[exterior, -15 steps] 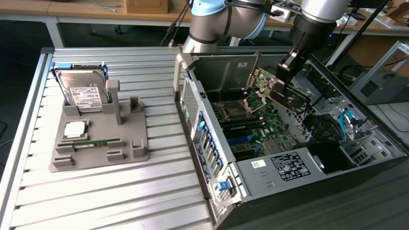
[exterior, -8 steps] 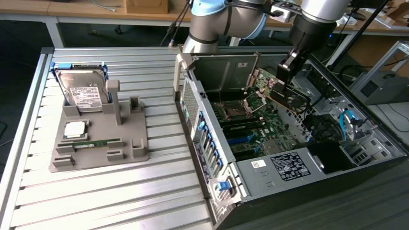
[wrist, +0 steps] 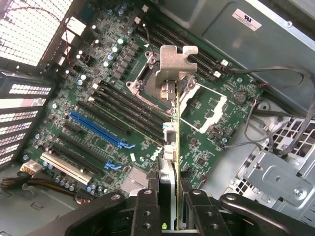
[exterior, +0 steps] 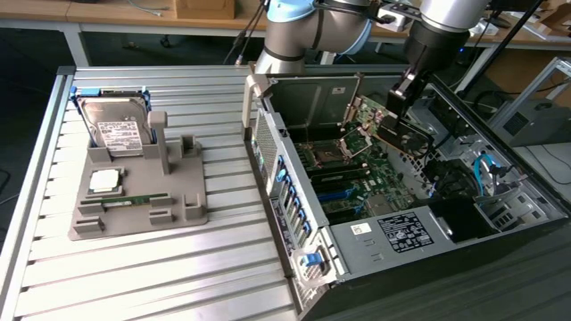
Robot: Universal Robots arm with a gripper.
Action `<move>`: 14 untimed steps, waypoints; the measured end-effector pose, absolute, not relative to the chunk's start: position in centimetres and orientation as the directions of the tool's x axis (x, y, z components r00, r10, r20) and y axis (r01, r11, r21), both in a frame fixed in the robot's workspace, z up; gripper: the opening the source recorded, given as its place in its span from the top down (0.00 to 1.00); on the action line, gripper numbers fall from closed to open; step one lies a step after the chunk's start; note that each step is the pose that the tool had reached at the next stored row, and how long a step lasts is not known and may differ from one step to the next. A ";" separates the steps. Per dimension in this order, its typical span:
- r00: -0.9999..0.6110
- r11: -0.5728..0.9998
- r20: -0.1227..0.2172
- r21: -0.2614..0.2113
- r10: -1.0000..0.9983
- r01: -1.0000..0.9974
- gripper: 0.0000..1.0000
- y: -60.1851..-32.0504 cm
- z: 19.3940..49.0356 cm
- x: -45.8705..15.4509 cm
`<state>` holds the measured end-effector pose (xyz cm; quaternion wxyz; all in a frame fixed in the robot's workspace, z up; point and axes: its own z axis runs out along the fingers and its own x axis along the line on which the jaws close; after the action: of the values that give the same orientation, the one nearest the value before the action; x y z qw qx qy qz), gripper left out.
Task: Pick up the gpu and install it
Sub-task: 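Insert the gpu into the slot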
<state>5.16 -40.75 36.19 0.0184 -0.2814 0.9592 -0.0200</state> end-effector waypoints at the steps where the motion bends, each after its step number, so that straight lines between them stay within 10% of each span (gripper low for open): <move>1: -0.840 0.840 -0.024 -0.049 -0.542 -0.540 0.73 -40.7 36.2 5.2; 14: -0.821 0.821 -0.024 -0.049 -0.571 -0.569 0.73 -40.7 36.1 5.2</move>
<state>5.16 -40.75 36.13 0.0188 -0.2987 0.9540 -0.0197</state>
